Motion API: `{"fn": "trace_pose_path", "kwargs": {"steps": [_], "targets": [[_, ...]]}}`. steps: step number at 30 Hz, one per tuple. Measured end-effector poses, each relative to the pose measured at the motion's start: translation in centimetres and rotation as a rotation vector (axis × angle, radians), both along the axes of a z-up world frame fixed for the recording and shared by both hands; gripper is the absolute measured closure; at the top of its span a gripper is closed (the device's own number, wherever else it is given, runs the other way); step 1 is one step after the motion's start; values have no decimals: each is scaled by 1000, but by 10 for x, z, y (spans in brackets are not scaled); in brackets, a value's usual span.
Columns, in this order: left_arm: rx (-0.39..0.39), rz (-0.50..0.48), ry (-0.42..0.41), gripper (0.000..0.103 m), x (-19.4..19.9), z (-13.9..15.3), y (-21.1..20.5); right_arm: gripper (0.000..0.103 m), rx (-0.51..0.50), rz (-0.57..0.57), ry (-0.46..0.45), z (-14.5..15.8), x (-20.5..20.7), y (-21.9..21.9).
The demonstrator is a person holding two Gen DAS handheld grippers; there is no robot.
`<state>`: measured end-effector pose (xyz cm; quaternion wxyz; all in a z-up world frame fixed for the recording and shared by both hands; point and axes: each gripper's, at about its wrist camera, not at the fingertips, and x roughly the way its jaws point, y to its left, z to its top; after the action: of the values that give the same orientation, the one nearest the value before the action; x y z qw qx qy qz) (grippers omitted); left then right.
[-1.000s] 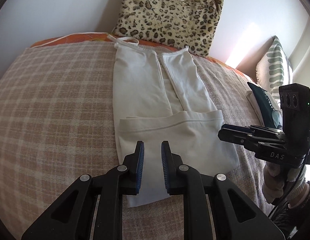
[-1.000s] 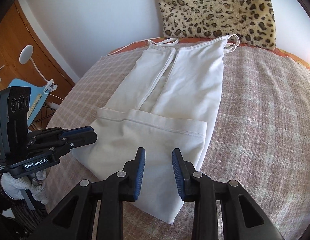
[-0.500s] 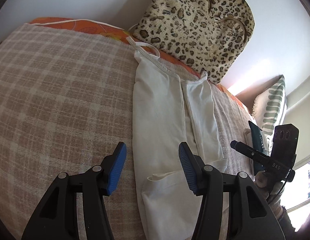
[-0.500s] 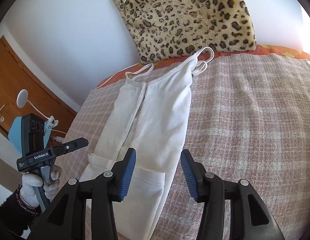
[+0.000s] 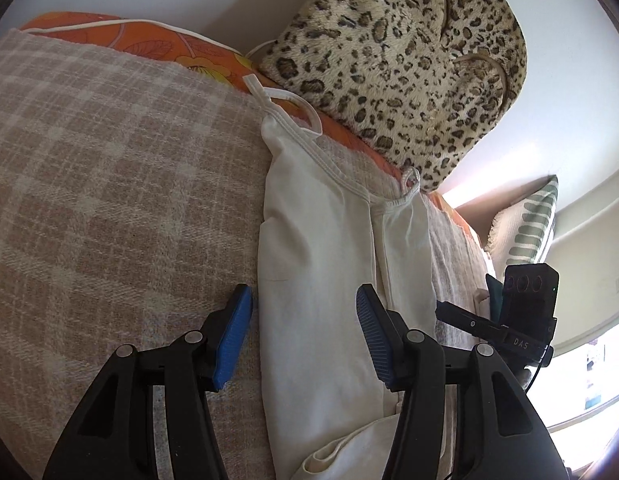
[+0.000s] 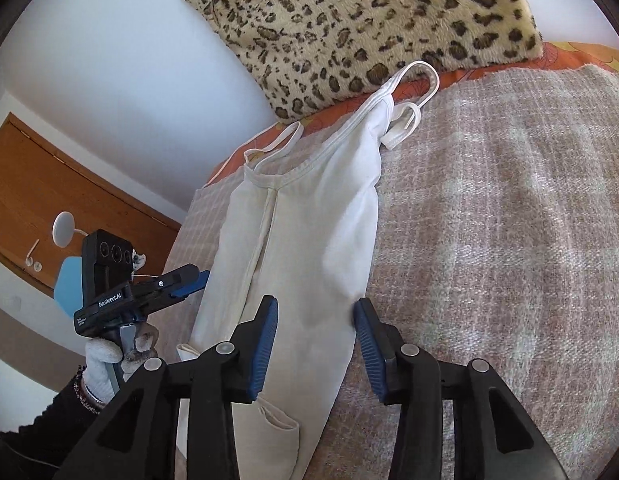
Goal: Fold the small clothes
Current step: 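Move both grippers to the straps and grasp them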
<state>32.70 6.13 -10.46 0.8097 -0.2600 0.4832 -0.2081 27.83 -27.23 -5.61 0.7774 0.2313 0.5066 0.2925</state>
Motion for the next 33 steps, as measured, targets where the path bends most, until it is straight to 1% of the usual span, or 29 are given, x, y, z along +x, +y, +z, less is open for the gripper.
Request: {"fn": "trace_pose_path", "kwargs": {"steps": [1,5,7,10,12,16,19,21,22,23,24,25,26,28,33], "targets": [[-9,8,3,51,5,-1,0,66,9,2,3,-2,5,1],[-50,22,23,53,28,-4,1,68,48,-18,33,-6,29,-1],[-54,29,24,55,38,-4,0,68,42,-26,36,-5,40,-2],[-57,13,23,60,53,-5,-4,68,12,-30,22,-1,57,-5],[-71,11,23,62,62,-7,-4,69,18,-37,26,-1,69,-9],[-123,31,40,62,80,-12,-3,69,45,-59,40,-5,90,-15],[-124,31,34,62,89,-11,-4,68,62,-59,42,-8,102,-14],[-99,27,29,75,93,-11,-7,69,53,-60,33,-7,106,-11],[-95,26,33,78,95,-12,-7,75,44,-59,30,-7,108,-11],[-103,29,38,86,97,-14,-6,80,34,-58,30,-7,109,-10],[-111,33,44,91,99,-16,-5,83,30,-60,32,-7,111,-10],[-115,36,43,94,101,-16,-3,89,26,-63,31,-7,112,-10],[-116,42,39,97,102,-16,-2,93,17,-68,26,-7,113,-10],[-123,40,31,97,103,-15,0,95,15,-70,12,-4,114,-11],[-84,20,5,98,103,-7,-4,98,-32,-71,-12,0,115,-8]]}}
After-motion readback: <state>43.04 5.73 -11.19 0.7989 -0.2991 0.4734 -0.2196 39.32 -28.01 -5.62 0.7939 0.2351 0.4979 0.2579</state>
